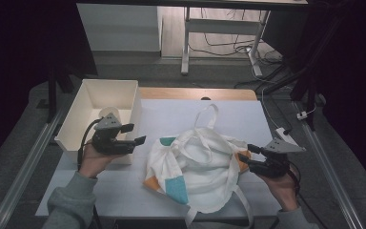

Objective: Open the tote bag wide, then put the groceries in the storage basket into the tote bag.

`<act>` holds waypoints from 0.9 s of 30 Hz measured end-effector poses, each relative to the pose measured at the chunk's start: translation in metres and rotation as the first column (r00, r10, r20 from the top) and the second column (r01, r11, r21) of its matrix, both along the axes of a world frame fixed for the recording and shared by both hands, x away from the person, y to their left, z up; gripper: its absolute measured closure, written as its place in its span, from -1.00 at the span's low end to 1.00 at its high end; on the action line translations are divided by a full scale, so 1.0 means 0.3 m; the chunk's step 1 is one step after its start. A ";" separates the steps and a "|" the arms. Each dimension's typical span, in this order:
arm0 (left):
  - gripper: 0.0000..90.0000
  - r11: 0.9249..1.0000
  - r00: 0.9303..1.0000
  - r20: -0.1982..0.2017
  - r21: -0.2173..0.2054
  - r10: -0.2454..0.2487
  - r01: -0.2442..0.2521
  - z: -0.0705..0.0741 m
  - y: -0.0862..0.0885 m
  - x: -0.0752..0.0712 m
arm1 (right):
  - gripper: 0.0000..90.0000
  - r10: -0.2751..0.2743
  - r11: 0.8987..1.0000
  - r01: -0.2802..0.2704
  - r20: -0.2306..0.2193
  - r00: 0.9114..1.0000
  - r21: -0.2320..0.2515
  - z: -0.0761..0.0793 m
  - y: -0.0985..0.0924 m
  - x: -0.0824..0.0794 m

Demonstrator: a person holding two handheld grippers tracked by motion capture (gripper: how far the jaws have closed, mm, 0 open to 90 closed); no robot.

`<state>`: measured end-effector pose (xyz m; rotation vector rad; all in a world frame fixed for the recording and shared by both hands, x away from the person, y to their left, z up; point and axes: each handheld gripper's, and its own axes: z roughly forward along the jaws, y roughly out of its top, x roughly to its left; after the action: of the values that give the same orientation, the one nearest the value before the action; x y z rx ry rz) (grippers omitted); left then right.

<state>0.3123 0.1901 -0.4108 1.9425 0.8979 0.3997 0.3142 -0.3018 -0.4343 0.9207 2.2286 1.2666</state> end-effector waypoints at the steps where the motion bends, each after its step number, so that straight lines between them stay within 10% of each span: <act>1: -0.27 1.000 1.000 0.002 -0.003 0.004 -0.004 0.002 0.004 -0.001 | 0.01 0.000 1.000 0.000 -0.001 1.000 0.000 0.000 0.000 0.000; 27: -0.29 0.989 0.989 0.017 -0.030 0.144 -0.144 0.024 0.138 0.023 | 0.01 0.008 1.000 -0.008 0.000 1.000 -0.002 -0.004 0.010 0.014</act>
<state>0.3193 0.2314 -0.4036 1.8507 1.0293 0.4862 0.3183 -0.2988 -0.4353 0.9115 2.2351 1.2683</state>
